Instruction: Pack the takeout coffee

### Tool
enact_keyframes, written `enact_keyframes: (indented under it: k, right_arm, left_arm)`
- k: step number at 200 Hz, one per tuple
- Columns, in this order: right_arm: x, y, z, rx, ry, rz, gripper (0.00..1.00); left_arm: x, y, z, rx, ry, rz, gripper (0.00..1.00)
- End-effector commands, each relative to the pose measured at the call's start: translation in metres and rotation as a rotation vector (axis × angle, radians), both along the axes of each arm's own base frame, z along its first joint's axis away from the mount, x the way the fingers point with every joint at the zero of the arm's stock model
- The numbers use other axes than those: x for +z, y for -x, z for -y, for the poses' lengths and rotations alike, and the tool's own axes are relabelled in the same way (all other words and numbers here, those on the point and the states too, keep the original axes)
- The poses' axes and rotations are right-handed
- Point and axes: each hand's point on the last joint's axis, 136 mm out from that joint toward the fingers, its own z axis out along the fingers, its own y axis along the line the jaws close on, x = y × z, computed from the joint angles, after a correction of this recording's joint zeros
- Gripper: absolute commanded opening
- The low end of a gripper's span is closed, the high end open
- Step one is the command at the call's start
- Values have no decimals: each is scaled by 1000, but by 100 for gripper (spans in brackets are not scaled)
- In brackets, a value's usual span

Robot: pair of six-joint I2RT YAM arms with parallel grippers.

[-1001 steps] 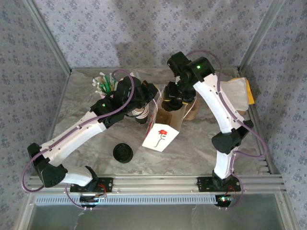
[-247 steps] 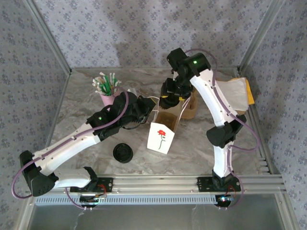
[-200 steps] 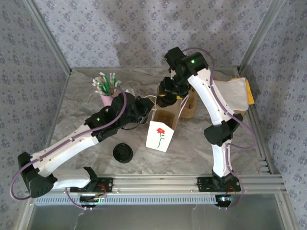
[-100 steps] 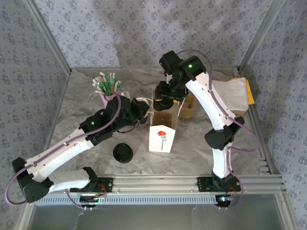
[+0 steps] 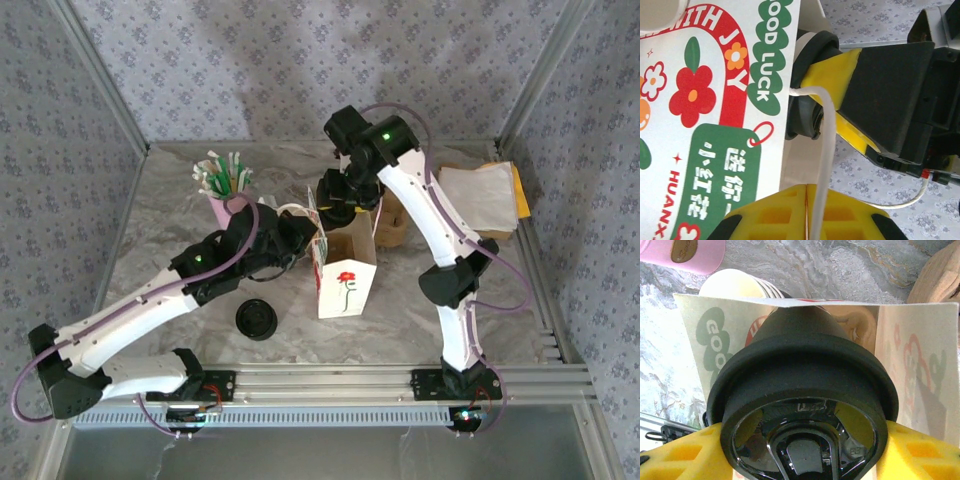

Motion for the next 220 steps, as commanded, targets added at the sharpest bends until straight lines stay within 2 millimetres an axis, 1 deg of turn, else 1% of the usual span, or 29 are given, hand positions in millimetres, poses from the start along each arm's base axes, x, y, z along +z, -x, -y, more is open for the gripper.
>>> enact_keyframes:
  k: [1,30,53,73,99,127,142,168,192,220]
  right_arm:
    - [-6,29,30,8,102,-127,53]
    - [-3,25,31,5,89,-119,53]
    - [-2,23,36,-1,87,-117,53]
    - [-1,23,39,-6,90,-117,53]
    - [-1,26,46,-11,105,-119,53]
    - [-1,31,53,-13,123,-121,53]
    - [-2,34,56,-10,132,-128,53]
    - [-3,39,58,-4,142,-136,53]
    - [-4,46,58,6,149,-148,53]
    - [-9,53,59,20,169,-168,53]
  left_arm:
    - [2,-4,9,-1,43,-18,9]
    - [0,-11,21,-16,63,-33,9]
    - [5,-13,35,-45,80,-30,10]
    - [8,-12,41,-64,85,-29,10]
    - [3,-8,33,-56,73,-39,12]
    - [2,-4,16,-32,62,-33,17]
    - [3,-3,9,-21,53,-25,23]
    - [6,-2,5,-17,50,-14,42]
    - [6,-2,5,-19,48,-10,55]
    - [8,-1,1,-18,39,3,66]
